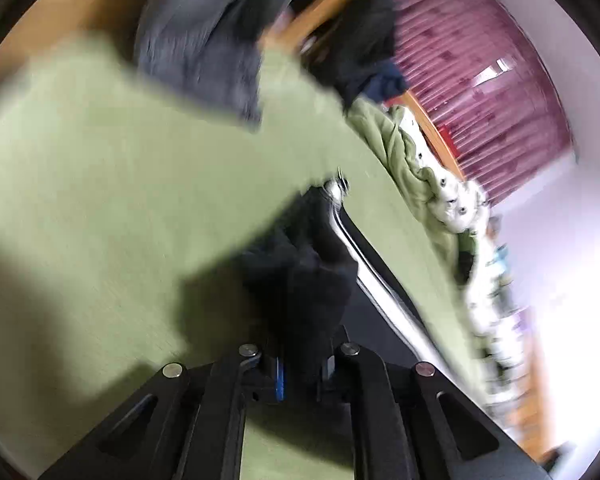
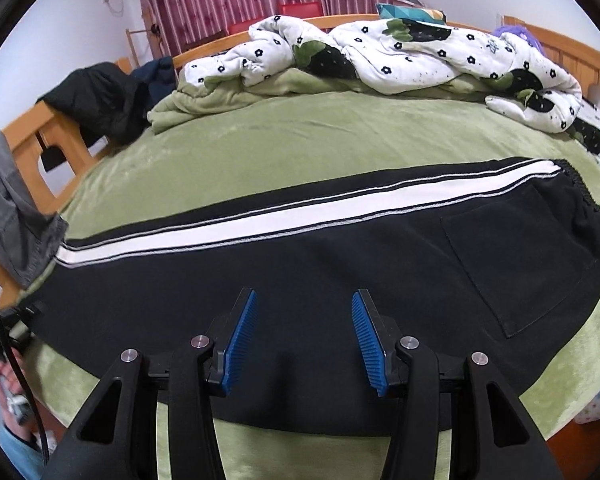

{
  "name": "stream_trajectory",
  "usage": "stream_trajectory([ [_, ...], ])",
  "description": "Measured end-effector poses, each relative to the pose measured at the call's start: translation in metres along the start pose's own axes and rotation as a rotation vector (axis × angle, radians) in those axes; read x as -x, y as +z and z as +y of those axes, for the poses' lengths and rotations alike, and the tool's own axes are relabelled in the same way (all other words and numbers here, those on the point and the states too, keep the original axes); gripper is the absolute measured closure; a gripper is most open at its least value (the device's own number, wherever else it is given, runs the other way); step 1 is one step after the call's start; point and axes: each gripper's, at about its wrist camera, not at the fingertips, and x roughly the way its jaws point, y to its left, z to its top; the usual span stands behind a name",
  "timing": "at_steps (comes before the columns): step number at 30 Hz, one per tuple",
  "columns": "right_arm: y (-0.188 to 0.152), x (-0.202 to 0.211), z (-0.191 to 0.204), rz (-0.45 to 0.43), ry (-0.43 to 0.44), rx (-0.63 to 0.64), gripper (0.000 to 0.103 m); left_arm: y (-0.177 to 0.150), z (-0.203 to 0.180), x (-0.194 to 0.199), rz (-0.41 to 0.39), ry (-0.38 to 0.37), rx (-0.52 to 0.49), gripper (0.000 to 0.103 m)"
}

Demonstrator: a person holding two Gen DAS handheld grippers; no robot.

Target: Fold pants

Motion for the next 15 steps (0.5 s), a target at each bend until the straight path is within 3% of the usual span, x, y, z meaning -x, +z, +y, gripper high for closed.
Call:
stream_trajectory([
  [2,-0.003,0.002,-0.005,-0.004,0.001,-0.001,0.054,-0.008,-0.005,-0.016,0.058,0.108,-0.075,0.086],
  [3,-0.004,0.001,-0.007,0.001,0.002,0.0,0.054,-0.012,0.001,-0.026,0.091,0.116,-0.057,0.084],
  [9,-0.001,-0.006,-0.022,0.034,0.012,-0.037,0.054,0.003,0.025,-0.029,0.122,0.001,0.111,0.081],
  [15,0.03,-0.015,-0.032,0.017,-0.009,-0.047,0.055,0.002,0.009,-0.02,0.098,0.077,0.056,0.085],
])
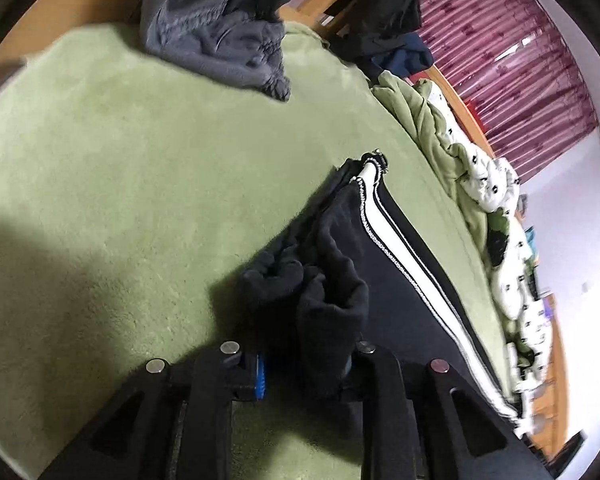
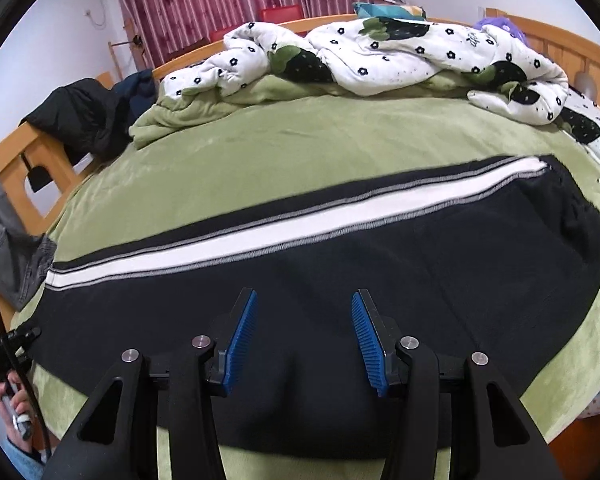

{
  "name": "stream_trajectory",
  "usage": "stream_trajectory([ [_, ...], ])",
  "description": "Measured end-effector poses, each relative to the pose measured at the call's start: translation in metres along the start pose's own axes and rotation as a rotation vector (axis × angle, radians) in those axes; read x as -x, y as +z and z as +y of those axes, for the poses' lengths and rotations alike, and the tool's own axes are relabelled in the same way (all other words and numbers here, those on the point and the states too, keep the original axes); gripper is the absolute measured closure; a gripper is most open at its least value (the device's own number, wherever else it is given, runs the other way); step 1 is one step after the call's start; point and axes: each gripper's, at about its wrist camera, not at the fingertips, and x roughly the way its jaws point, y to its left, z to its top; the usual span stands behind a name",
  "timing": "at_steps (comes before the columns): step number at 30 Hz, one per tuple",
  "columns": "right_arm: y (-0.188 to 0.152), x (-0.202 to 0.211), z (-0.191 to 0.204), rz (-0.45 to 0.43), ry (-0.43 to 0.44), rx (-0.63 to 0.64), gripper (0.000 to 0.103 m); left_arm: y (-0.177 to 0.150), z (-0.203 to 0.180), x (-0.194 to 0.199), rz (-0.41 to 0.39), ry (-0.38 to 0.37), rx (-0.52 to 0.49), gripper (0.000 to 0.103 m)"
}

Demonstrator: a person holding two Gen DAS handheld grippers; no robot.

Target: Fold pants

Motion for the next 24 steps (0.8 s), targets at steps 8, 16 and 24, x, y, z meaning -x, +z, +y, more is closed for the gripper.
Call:
stream_trajectory([
  [8,-0.008,-0.018,-0.033,0.015,0.04,0.009,0.06,-0.005,-0.12,0.028,-0.14,0.189,-0.328,0.09],
  [16,-0.005,-0.011,-0.086,0.019,-0.011,-0.096,0.059,-0.091,-0.305,0.035,-0.176,0.061,-0.679,0.09],
  [24,-0.013,0.028,-0.134,-0.068,-0.041,-0.178,0.058,-0.259,-0.383,-0.054,0.041,-0.054,-0.858,0.09],
])
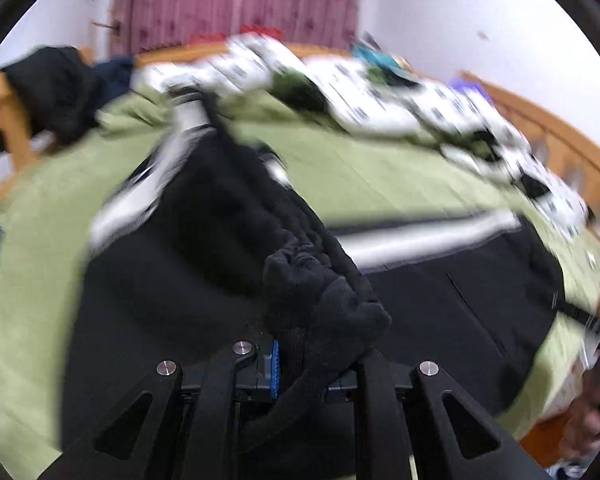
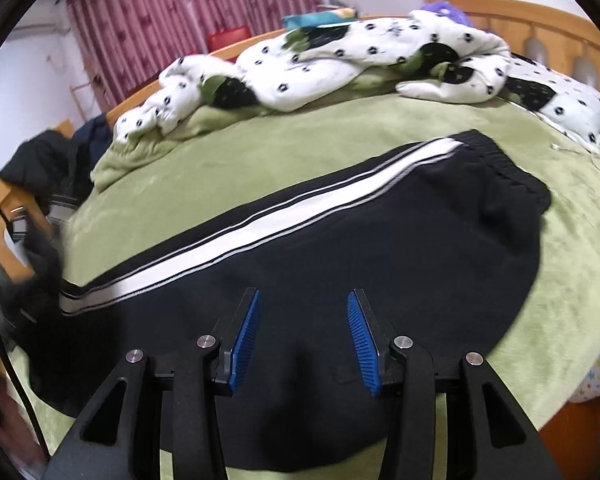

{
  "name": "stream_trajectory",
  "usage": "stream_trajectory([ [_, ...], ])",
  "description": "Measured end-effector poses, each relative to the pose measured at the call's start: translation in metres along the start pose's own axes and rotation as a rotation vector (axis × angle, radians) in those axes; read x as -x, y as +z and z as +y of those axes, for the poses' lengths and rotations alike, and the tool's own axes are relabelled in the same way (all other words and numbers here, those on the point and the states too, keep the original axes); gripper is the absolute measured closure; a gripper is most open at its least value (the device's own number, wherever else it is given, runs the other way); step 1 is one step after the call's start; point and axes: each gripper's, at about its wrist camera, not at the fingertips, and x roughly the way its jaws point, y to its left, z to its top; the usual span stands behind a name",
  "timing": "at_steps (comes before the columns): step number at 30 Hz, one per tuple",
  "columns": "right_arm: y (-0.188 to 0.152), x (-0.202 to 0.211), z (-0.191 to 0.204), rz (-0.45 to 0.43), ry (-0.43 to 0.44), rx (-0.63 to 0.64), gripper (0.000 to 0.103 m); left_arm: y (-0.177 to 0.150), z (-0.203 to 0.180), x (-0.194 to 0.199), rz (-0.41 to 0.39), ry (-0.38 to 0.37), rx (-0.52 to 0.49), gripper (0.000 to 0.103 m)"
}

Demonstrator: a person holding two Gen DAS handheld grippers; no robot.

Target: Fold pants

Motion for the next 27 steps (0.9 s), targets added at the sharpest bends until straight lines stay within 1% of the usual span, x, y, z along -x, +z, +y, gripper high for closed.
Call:
stream_trajectory([
  [2,-0.001,0.002,-0.009,0.002,0.014,-0.029,0.058,-0.027,-0.021,-0.028,0.099,-0.034,-0.013,0.09],
  [3,-0.002,0.001,-0.012,0.006,0.024,-0.042,0.058,-0.041,-0.031,-0.039,0.123,0.004,-0.033,0.09],
  [4,-0.002,-0.001,-0.013,0.015,0.037,-0.049,0.058,-0.05,-0.038,-0.037,0.089,0.046,-0.069,0.09],
  [5,-0.002,-0.004,-0.013,0.023,0.051,-0.053,0.058,-0.054,-0.042,-0.033,0.051,0.067,-0.114,0.089],
  [6,-0.003,-0.006,-0.011,0.035,0.064,-0.053,0.058,-0.056,-0.043,-0.026,0.048,0.069,-0.16,0.086],
  [7,-0.005,-0.008,-0.01,0.041,0.071,-0.05,0.058,-0.055,-0.039,-0.02,0.063,0.044,-0.174,0.079],
  [8,-0.006,-0.011,-0.006,0.048,0.08,-0.044,0.058,-0.055,-0.031,-0.011,0.074,0.005,-0.165,0.071],
  [9,-0.008,-0.014,-0.001,0.058,0.094,-0.036,0.058,-0.054,-0.016,0.004,0.073,-0.035,-0.133,0.067],
  [10,-0.01,-0.017,0.003,0.068,0.106,-0.029,0.058,-0.054,-0.004,0.016,0.064,-0.054,-0.108,0.058],
  [11,-0.012,-0.02,0.009,0.08,0.121,-0.02,0.058,-0.056,0.017,0.033,0.051,-0.073,-0.077,0.047],
  [12,-0.014,-0.023,0.017,0.093,0.138,-0.009,0.058,-0.055,0.025,0.04,0.037,-0.08,-0.062,0.043],
  [13,-0.016,-0.026,0.024,0.103,0.156,0.002,0.058,-0.058,0.038,0.048,0.024,-0.1,-0.05,0.041],
  [14,-0.019,-0.031,0.036,0.122,0.183,0.019,0.058,-0.063,0.056,0.059,0.003,-0.075,-0.027,0.041],
  [16,-0.025,-0.037,0.054,0.146,0.225,0.041,0.058,-0.074,0.094,0.076,-0.003,-0.021,0.015,0.041],
  [18,-0.03,-0.041,0.072,0.163,0.271,0.06,0.058,-0.085,0.125,0.081,0.025,0.02,0.063,0.041],
  [20,-0.037,-0.046,0.093,0.173,0.29,0.089,0.058,-0.097,0.153,0.081,0.063,0.055,0.111,0.041],
  [22,-0.044,-0.051,0.107,0.175,0.276,0.127,0.058,-0.108,0.172,0.079,0.09,0.063,0.151,0.041],
  [23,-0.048,-0.054,0.115,0.183,0.267,0.156,0.058,-0.114,0.179,0.077,0.103,0.055,0.169,0.041],
  [25,-0.059,-0.063,0.127,0.219,0.255,0.212,0.07,-0.121,0.189,0.076,0.121,0.019,0.187,0.041],
  [26,-0.066,-0.066,0.132,0.236,0.235,0.245,0.084,-0.122,0.191,0.075,0.122,0.017,0.186,0.041],
  [27,-0.068,-0.063,0.134,0.224,0.218,0.267,0.084,-0.124,0.192,0.076,0.111,0.021,0.176,0.041],
])
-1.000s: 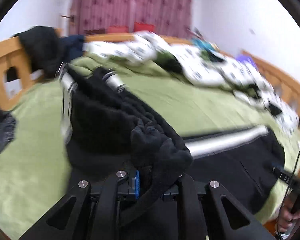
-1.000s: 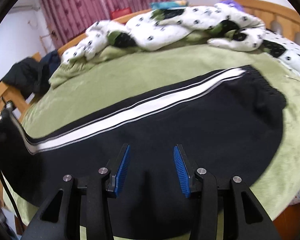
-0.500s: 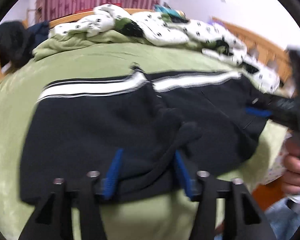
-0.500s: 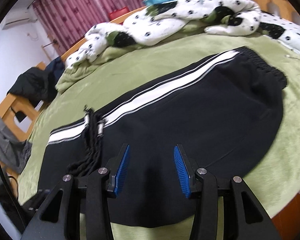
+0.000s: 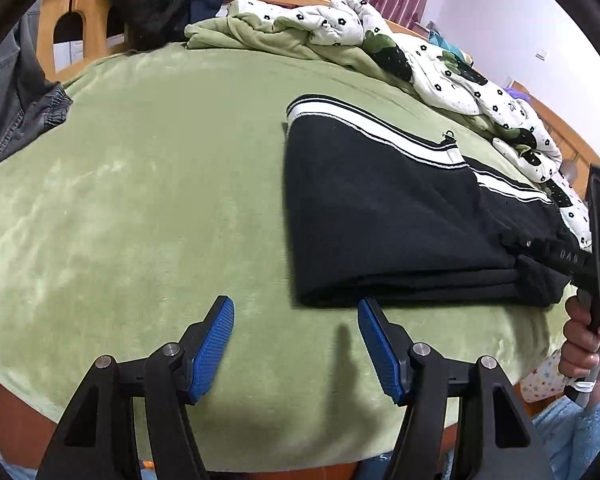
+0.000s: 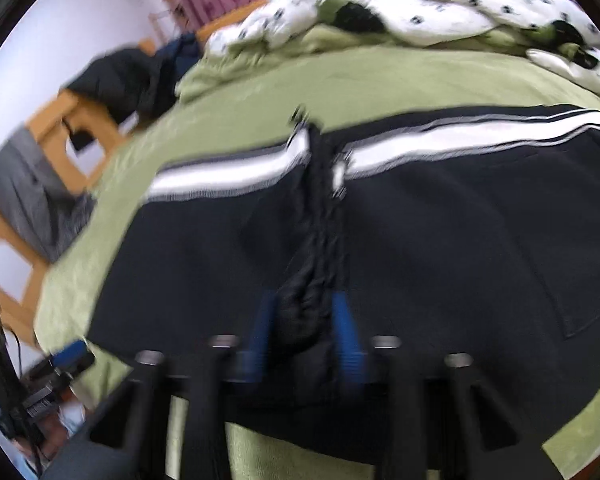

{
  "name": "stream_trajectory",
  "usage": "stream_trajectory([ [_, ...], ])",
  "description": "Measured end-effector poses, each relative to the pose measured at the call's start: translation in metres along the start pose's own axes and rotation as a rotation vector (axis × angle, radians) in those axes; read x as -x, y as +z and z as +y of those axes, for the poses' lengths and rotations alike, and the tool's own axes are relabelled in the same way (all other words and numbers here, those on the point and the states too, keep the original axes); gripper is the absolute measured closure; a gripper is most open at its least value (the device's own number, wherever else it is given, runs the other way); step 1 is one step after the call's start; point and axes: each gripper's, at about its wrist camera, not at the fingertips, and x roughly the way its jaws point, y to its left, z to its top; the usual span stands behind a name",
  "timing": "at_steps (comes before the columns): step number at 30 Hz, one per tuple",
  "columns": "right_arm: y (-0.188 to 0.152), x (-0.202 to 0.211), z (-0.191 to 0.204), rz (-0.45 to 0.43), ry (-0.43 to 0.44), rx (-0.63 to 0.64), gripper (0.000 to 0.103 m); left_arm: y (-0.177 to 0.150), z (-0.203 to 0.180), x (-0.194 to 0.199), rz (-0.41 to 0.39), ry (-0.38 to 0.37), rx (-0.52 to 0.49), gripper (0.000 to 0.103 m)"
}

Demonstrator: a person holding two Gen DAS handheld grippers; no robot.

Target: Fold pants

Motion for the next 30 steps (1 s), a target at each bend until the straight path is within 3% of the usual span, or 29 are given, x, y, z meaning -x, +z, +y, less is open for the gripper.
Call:
stream_trajectory([
  [4,-0.01,0.015,-0.004,0.007,0.061,-0.025,0.087,0.008,-0.001,-0.004,-0.032,-0.005,-0.04,0.041],
  [8,-0.016,0.009,-0.004,0.029,0.034,-0.012,0.087,0.017,-0.008,-0.032,0.021,-0.018,-0.06,0.041],
  [11,-0.01,0.015,-0.008,-0.002,0.06,-0.054,0.079,0.016,-0.017,-0.034,-0.015,0.017,-0.125,0.041],
  [14,0.001,0.011,-0.011,-0.044,0.031,-0.085,0.057,0.019,-0.008,-0.029,-0.064,-0.009,-0.072,0.041],
  [17,0.017,-0.015,-0.01,-0.017,0.041,-0.108,0.055,0.022,0.006,-0.034,-0.065,-0.088,0.0,0.041],
  [19,0.025,-0.04,-0.01,0.025,0.047,-0.123,0.054,0.02,0.008,-0.041,-0.062,-0.104,-0.008,0.041],
  [21,0.027,-0.053,-0.008,0.007,0.038,-0.102,0.052,0.017,0.004,-0.039,-0.084,-0.098,-0.049,0.041],
  [23,0.03,-0.055,-0.002,0.002,0.011,-0.069,0.059,0.017,0.004,-0.037,-0.091,-0.106,-0.047,0.041],
  [24,0.031,-0.053,-0.003,-0.004,0.009,-0.068,0.083,0.016,0.005,-0.038,-0.091,-0.11,-0.036,0.041],
  [28,0.037,-0.018,-0.024,-0.088,0.099,-0.144,0.09,0.014,0.0,-0.038,-0.101,-0.083,-0.061,0.041],
  [30,0.037,-0.005,-0.034,-0.113,0.058,-0.148,0.09,0.011,-0.004,-0.037,-0.107,-0.066,-0.081,0.041],
])
